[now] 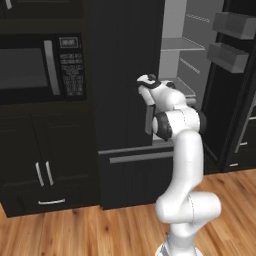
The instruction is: Place one of the steaks on the plate and the other in the bowl. Then place the bowl in the fridge.
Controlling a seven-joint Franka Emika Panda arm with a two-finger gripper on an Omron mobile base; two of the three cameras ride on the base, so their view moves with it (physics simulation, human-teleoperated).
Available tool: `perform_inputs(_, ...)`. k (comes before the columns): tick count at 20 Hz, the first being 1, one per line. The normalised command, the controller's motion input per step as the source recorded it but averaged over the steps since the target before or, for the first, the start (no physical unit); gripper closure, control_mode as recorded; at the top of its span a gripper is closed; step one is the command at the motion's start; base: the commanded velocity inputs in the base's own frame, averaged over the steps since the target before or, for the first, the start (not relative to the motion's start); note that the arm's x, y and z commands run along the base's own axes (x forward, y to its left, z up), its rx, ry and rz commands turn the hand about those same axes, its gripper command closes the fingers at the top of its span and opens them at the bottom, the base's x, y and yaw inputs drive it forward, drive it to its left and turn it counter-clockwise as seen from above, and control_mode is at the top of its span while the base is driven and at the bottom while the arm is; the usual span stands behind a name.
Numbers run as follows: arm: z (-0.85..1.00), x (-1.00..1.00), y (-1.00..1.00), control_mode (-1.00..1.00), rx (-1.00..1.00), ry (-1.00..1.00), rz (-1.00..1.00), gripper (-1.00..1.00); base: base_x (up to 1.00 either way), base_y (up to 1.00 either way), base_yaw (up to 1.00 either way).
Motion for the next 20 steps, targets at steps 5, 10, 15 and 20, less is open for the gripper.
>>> perform_inputs(5,0.0,0.78,-0.08,-1.0,0.0,0.0,0.01,1.0,0.0,0.0,0.0)
perform_inputs(10,0.08,0.37,0.0,-1.0,0.0,0.09,0.0,1.0,0.0,0.0,0.0)
perform_inputs(15,0.41,-0.24,0.11,-1.0,0.0,0.17,0.0,1.0,0.0,0.0,0.0)
perform_inputs(20,0.51,-0.72,0.31,-1.0,0.0,0.29,0.05,1.0,0.0,0.0,0.0)
